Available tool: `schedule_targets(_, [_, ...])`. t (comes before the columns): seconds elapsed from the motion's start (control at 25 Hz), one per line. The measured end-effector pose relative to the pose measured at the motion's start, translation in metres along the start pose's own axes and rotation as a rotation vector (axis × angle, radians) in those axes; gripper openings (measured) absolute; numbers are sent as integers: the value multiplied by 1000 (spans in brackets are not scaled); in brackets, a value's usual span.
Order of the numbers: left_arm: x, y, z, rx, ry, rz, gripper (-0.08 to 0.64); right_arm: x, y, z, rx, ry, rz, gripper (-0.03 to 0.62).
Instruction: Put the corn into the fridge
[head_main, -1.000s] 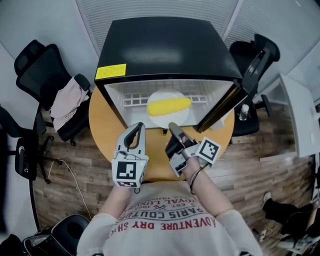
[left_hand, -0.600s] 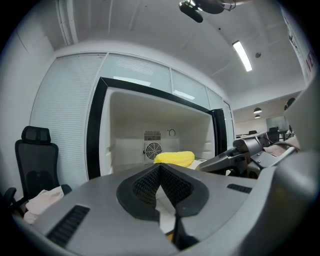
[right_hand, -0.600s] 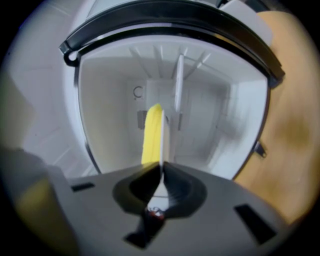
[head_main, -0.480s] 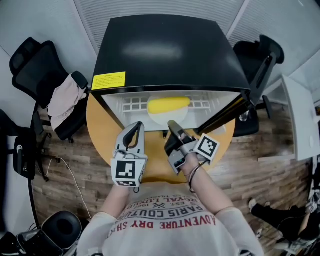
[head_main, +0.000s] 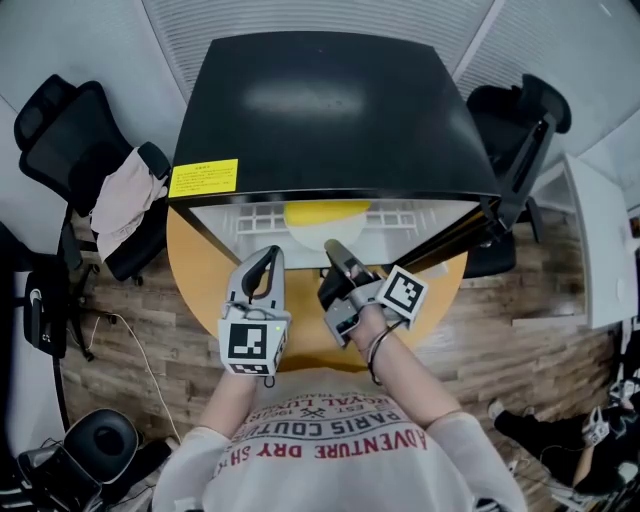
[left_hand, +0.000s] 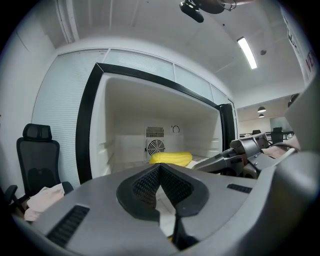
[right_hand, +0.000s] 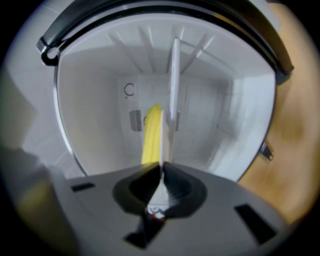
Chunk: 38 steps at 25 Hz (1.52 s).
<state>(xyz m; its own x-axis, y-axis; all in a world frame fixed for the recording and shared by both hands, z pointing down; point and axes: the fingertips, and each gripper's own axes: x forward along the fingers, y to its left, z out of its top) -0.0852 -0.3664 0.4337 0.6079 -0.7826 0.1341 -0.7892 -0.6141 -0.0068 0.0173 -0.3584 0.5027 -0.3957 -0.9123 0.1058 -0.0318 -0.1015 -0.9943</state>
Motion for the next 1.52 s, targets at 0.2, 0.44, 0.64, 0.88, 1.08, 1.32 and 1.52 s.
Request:
schedule_targets(0.2, [4,6,-4,-10,10,9,25,13,0,3,35,-15,14,44])
schedule_targets(0.44, [8,6,-12,-49,29,-6,25,23,-2,8,105,-21,1,46])
schedule_targets(0.64, [10,8,-18,-86,43,-6,25,24,-1,9,65,-20,11,49])
schedule_targets(0.88, [16,4,-20,-92,44,-21,25,25,-1,9,-13,-5,17,54])
schedule_targets(1.08, [15,3,-20,-81,47,-11,25,25,-1,9,22,8,29,55])
schedule_targets(1.32, [10,-2,-15,-39,35,-13,25,21,8,1,12,34,53,79])
schedule_targets(1.52, [3,-5,-15,-48,36,-20,25,4,12,-13,7,74,81,89])
